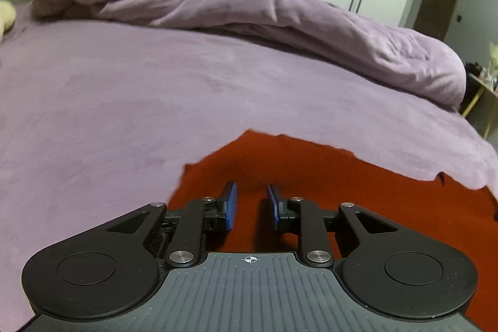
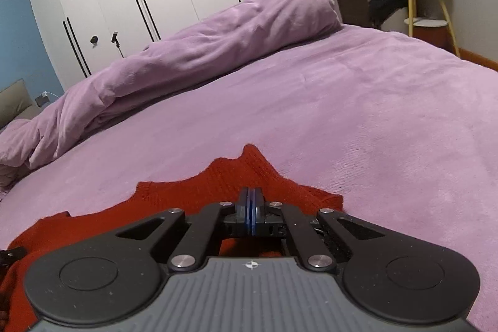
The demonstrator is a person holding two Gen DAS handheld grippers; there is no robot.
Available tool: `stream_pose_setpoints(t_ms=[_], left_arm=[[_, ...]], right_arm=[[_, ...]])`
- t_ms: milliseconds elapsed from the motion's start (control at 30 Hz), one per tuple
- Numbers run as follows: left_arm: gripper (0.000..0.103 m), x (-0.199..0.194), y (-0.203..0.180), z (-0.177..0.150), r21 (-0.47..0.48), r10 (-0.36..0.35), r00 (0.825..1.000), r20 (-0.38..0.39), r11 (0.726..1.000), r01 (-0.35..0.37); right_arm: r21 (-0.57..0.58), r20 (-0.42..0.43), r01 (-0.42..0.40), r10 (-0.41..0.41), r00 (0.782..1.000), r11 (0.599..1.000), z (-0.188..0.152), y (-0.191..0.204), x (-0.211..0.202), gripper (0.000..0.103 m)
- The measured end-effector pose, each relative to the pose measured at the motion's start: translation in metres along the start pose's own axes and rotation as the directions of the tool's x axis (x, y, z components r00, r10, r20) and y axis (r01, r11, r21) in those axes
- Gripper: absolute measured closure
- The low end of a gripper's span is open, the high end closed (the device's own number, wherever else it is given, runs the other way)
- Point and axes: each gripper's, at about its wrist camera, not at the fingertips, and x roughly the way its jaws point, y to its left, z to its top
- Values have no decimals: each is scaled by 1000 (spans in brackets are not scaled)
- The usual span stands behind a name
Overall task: Fold small clothes
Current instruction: 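Lay the hem down on the collar and open both tools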
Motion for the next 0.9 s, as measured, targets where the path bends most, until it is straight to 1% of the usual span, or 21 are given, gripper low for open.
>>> stream_pose_setpoints(t_ms=[33,67,133,167,200,233,300,333,400,433,467,500,533,567,600,633,667,700,767,833,900], left_arm=[[69,-3,3,1,0,6,1000,-8,1000,-6],[67,-8,4,0,10,21,1000,-11,1000,-21],[55,-17,2,-2,35,41,999,-35,999,-40],[52,-23,-1,-3,42,39,998,-57,998,-37],[43,-30,-1,-5,48,18,998,-68,999,-15],[38,-38,-3,-10,61,-3,997,-76,998,8],[37,-53,-7,-25,109,-20,995,-102,994,31],[36,-57,-8,-33,132,-20,994,-108,991,35],[36,-66,-5,-46,174,16,995,-98,985,2],[35,-69,-2,-49,171,27,995,-98,985,-10],[35,-74,3,-50,153,39,994,-105,988,-23],[35,-80,9,-49,125,43,993,-110,992,-29],[35,-88,14,-48,104,42,992,-116,994,-30],[36,-94,17,-47,91,51,990,-128,995,-40],[39,-100,20,-46,73,51,988,-148,997,-40],[39,-106,25,-47,43,28,984,-174,999,-21],[39,-110,29,-48,6,-9,979,-204,1000,10],[39,-114,35,-51,-56,-67,968,-242,997,55],[38,-116,43,-55,-161,-158,947,-280,980,116],[38,-111,49,-56,-235,-204,937,-284,962,138],[39,-102,56,-55,-326,-251,930,-269,932,157]], right_arm=[[-37,-1,25,-25,1000,999,-1,8,0,103],[-74,-3,50,-51,999,996,-1,15,1,103],[-151,-8,86,-88,996,985,-2,34,-7,100],[-172,-8,81,-84,996,982,-3,41,-14,98],[-188,-4,52,-54,999,981,-4,47,-21,97],[-199,1,4,-4,1000,980,-7,49,-34,97],[-214,-25,-47,43,999,976,-16,52,-51,97],[-232,-38,-50,43,998,971,-24,49,-62,97],[-313,-52,22,-40,998,950,-43,41,-73,97],[-346,-29,56,-71,997,936,-51,32,-79,97],[-347,6,65,-67,998,936,-54,24,-88,97],[-339,13,114,-117,993,934,-52,21,-94,97],[-318,6,184,-192,981,930,-48,16,-98,96],[-276,-13,212,-224,974,937,-44,9,-102,89],[-201,-41,190,-202,978,961,-41,-1,-109,88],[-119,-70,148,-157,985,982,-38,-11,-114,86],[-57,-104,114,-120,987,992,-38,-18,-118,83],[-14,-127,107,-108,986,994,-37,-24,-121,80],[61,-143,80,-71,987,995,-38,-32,-126,73],[132,-158,33,-12,987,991,-39,-38,-125,71],[177,-175,14,17,985,984,-44,-39,-124,69]])
